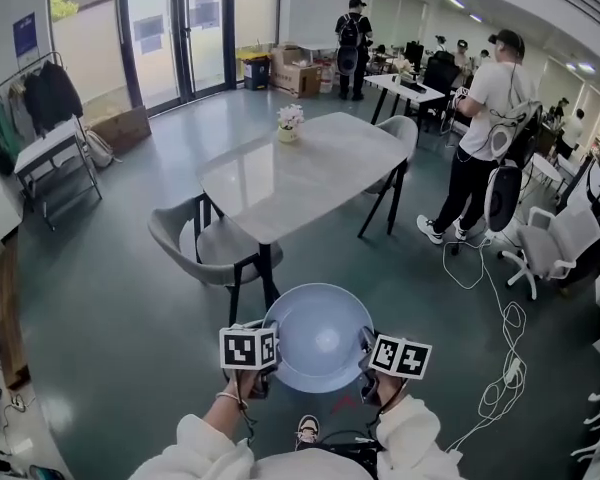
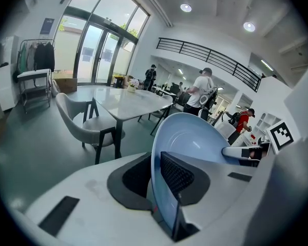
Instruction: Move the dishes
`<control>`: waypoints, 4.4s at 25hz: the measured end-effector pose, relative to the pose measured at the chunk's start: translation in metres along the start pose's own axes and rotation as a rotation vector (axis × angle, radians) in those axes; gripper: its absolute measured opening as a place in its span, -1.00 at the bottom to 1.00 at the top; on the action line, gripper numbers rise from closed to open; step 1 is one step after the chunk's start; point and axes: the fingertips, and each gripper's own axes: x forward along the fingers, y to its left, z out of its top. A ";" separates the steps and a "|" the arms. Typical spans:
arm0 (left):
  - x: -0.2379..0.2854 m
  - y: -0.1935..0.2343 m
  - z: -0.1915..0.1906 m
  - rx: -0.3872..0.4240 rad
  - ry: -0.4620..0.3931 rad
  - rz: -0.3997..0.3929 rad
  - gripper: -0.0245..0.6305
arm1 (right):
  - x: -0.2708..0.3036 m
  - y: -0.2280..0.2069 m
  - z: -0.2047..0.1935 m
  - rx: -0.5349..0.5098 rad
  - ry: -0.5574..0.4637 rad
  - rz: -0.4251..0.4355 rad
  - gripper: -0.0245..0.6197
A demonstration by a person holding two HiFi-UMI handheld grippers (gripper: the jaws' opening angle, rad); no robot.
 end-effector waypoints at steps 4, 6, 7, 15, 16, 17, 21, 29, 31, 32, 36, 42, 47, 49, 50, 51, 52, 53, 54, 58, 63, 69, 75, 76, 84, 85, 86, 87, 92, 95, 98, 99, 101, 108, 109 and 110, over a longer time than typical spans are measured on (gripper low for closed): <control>0.030 -0.014 0.017 0.002 0.010 -0.013 -0.80 | 0.013 -0.023 0.026 0.000 -0.005 -0.005 -0.66; 0.043 -0.020 0.024 0.003 0.013 -0.014 -0.80 | 0.018 -0.034 0.038 -0.002 -0.005 -0.005 -0.66; 0.049 -0.022 0.027 0.002 0.014 -0.014 -0.80 | 0.022 -0.038 0.044 -0.004 -0.005 -0.003 -0.66; 0.091 -0.026 0.057 -0.012 0.013 -0.013 -0.80 | 0.052 -0.057 0.084 -0.021 -0.006 0.015 -0.66; 0.096 -0.028 0.060 -0.013 0.013 -0.014 -0.79 | 0.054 -0.060 0.088 -0.026 -0.006 0.017 -0.67; 0.101 -0.029 0.062 -0.014 0.012 -0.015 -0.79 | 0.056 -0.063 0.091 -0.030 -0.006 0.018 -0.67; 0.119 -0.033 0.069 -0.016 0.020 -0.022 -0.79 | 0.066 -0.075 0.102 -0.032 0.003 0.011 -0.67; 0.147 -0.034 0.075 -0.029 0.058 -0.035 -0.79 | 0.083 -0.091 0.112 -0.014 0.024 -0.013 -0.67; 0.154 -0.031 0.079 -0.028 0.064 -0.040 -0.80 | 0.089 -0.093 0.113 -0.007 0.030 -0.016 -0.67; 0.158 -0.031 0.082 -0.025 0.065 -0.044 -0.80 | 0.092 -0.095 0.114 -0.003 0.029 -0.019 -0.67; 0.182 -0.035 0.102 -0.013 0.057 -0.059 -0.80 | 0.106 -0.108 0.133 0.006 0.010 -0.030 -0.67; 0.223 -0.037 0.144 -0.011 0.045 -0.078 -0.80 | 0.136 -0.123 0.181 0.004 -0.008 -0.036 -0.67; 0.251 -0.024 0.187 -0.012 0.025 -0.074 -0.79 | 0.169 -0.119 0.218 -0.001 -0.016 -0.026 -0.67; 0.262 -0.020 0.201 -0.014 0.025 -0.071 -0.80 | 0.182 -0.119 0.231 -0.001 -0.011 -0.024 -0.67; 0.267 -0.018 0.206 -0.015 0.026 -0.070 -0.80 | 0.188 -0.120 0.237 -0.001 -0.010 -0.023 -0.67; 0.273 -0.016 0.210 -0.016 0.028 -0.069 -0.80 | 0.193 -0.121 0.241 -0.001 -0.009 -0.021 -0.67; 0.278 -0.015 0.213 -0.017 0.030 -0.068 -0.80 | 0.198 -0.122 0.246 -0.003 -0.009 -0.020 -0.67; 0.284 -0.015 0.216 -0.017 0.033 -0.067 -0.80 | 0.203 -0.124 0.250 -0.005 -0.010 -0.019 -0.67; 0.289 -0.014 0.219 -0.016 0.036 -0.066 -0.80 | 0.207 -0.127 0.254 -0.005 -0.009 -0.020 -0.67; 0.307 -0.009 0.241 -0.008 0.043 -0.066 -0.80 | 0.229 -0.130 0.275 0.009 -0.008 -0.021 -0.67; 0.330 -0.001 0.273 -0.001 0.033 -0.063 -0.80 | 0.257 -0.131 0.304 0.010 -0.010 -0.013 -0.67; 0.357 0.018 0.310 -0.012 0.013 -0.056 -0.80 | 0.295 -0.125 0.341 -0.009 -0.018 0.000 -0.67; 0.380 0.032 0.328 -0.026 0.018 -0.047 -0.80 | 0.322 -0.126 0.355 -0.009 -0.006 0.006 -0.67; 0.383 0.032 0.328 -0.026 0.022 -0.049 -0.80 | 0.325 -0.127 0.355 -0.007 -0.002 0.004 -0.67; 0.396 0.035 0.336 -0.038 0.049 -0.050 -0.79 | 0.341 -0.133 0.369 0.009 0.023 0.001 -0.67; 0.397 0.035 0.336 -0.039 0.052 -0.046 -0.80 | 0.343 -0.133 0.369 0.010 0.030 0.005 -0.67; 0.399 0.036 0.337 -0.041 0.053 -0.040 -0.80 | 0.345 -0.134 0.369 0.011 0.037 0.009 -0.67; 0.400 0.037 0.337 -0.044 0.055 -0.032 -0.80 | 0.348 -0.135 0.369 0.011 0.043 0.013 -0.67; 0.417 0.043 0.342 -0.057 0.062 -0.002 -0.80 | 0.375 -0.144 0.383 0.009 0.067 0.037 -0.67; 0.430 0.054 0.356 -0.081 0.057 0.035 -0.80 | 0.402 -0.142 0.402 -0.005 0.087 0.065 -0.67; 0.445 0.064 0.373 -0.117 0.045 0.079 -0.79 | 0.428 -0.139 0.421 -0.035 0.112 0.099 -0.67; 0.451 0.066 0.379 -0.128 0.038 0.089 -0.80 | 0.435 -0.140 0.429 -0.046 0.116 0.109 -0.67; 0.462 0.066 0.393 -0.142 0.026 0.105 -0.79 | 0.449 -0.142 0.447 -0.060 0.120 0.125 -0.67; 0.489 0.069 0.424 -0.157 0.013 0.136 -0.80 | 0.484 -0.149 0.485 -0.068 0.136 0.160 -0.67; 0.493 0.070 0.425 -0.159 0.017 0.139 -0.80 | 0.489 -0.151 0.488 -0.065 0.142 0.163 -0.67; 0.497 0.070 0.427 -0.160 0.021 0.142 -0.80 | 0.494 -0.153 0.490 -0.061 0.149 0.167 -0.67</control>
